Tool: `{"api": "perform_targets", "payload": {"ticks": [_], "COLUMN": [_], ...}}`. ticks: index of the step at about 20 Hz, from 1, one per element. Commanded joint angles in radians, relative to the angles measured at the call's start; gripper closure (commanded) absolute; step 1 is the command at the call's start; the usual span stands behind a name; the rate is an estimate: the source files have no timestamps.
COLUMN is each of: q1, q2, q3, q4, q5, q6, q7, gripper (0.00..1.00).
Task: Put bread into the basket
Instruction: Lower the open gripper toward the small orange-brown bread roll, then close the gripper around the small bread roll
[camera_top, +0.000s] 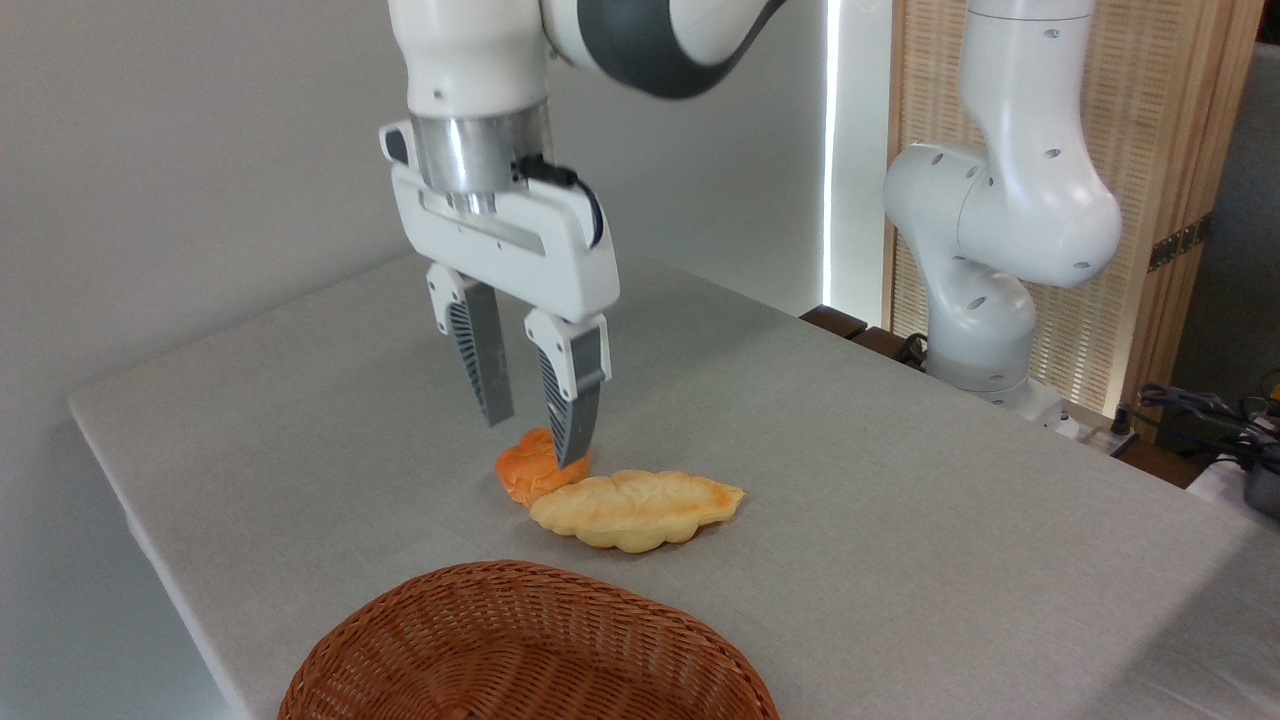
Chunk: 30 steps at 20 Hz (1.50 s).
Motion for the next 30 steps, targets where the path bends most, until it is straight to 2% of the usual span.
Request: {"api": "perform_targets", "payload": {"ticks": [1,3,4,6,10,17,19,29,30], "q1": [-0.037,-0.041,-0.047,-0.067,-0.107,-0.126,-0.144,-0.178,-0.179], "q2": [-0.025,-0.022,-0.022,-0.017,0.001,0.049,0.059,0.066,0.064], "q3": [0.005,0.005,0.005,0.005,0.005,0.003,0.003,0.003,0.003], "q4": [-0.127,-0.152,-0.155,-0.168,-0.195,-0.198,-0.198,-0.192,-0.192], "q5": [-0.018,-0.035,-0.073,-0.118,-0.122,-0.125,-0.125,-0.125,-0.125], "q6": [0.060,0.091,0.095,0.100,0.147,0.166,0.167,0.167,0.167], "q7": [0.002,0.001,0.002,0.002,0.001,-0.002,-0.004,-0.010,-0.008], "gripper": [0.00,0.00,0.00,0.00,0.00,0.00,0.00,0.00,0.04]}}
